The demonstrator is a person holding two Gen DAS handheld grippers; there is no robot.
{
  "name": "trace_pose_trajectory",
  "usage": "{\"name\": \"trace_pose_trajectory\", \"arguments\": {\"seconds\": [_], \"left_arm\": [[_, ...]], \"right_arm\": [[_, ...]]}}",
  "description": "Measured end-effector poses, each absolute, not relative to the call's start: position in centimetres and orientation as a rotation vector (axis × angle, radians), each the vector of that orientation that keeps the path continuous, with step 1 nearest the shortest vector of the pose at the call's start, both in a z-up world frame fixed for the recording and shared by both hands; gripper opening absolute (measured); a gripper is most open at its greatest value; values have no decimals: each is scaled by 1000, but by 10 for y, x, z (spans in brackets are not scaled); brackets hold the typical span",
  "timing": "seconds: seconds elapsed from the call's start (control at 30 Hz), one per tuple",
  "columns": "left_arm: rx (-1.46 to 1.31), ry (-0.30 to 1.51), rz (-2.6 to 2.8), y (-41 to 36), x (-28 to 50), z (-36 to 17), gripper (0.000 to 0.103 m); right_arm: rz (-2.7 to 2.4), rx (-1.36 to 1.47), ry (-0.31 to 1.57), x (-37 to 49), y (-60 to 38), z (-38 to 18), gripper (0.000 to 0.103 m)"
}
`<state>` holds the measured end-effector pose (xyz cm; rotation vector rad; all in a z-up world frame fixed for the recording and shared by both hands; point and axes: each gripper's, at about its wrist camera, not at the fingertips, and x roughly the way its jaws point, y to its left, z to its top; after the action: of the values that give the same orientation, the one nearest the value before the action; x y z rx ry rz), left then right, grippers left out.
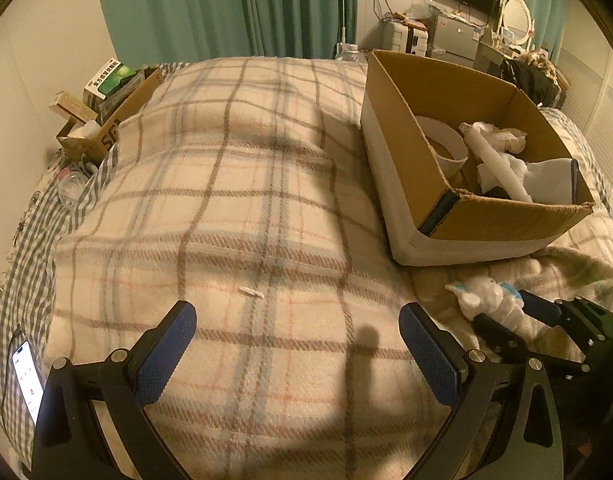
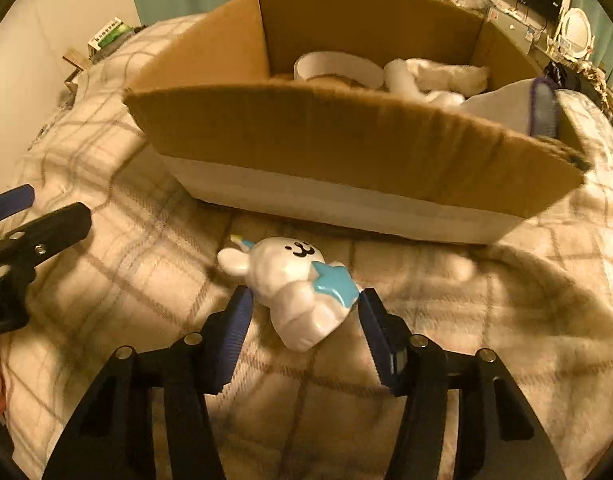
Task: Organize objects
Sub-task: 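Lower the bunny figurine into the box and open the right tool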
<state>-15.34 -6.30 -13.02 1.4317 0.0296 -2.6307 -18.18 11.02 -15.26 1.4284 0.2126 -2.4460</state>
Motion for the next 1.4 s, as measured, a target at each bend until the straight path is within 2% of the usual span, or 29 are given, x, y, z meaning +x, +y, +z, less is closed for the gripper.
{"name": "trace_pose_trajectory", "arguments": {"seconds": [0.43,0.77,1.1,1.4], "left_arm": [[1387,3,-2711,-37,-120,-105,103],[1214,32,-2845,-28,-114,-41,103],[1033,-28,-2961,-3,-172,19,103],[1115,-74,-2925,5,-242,-10,103]], "right_arm": [[-2515,1265,191,-116,127,-102,44],[-2650,1041,219,-116,131,-4,44],[-2736,891,215,-176,151,60,44],[-2702,955,126,-261,163,43,44]]}}
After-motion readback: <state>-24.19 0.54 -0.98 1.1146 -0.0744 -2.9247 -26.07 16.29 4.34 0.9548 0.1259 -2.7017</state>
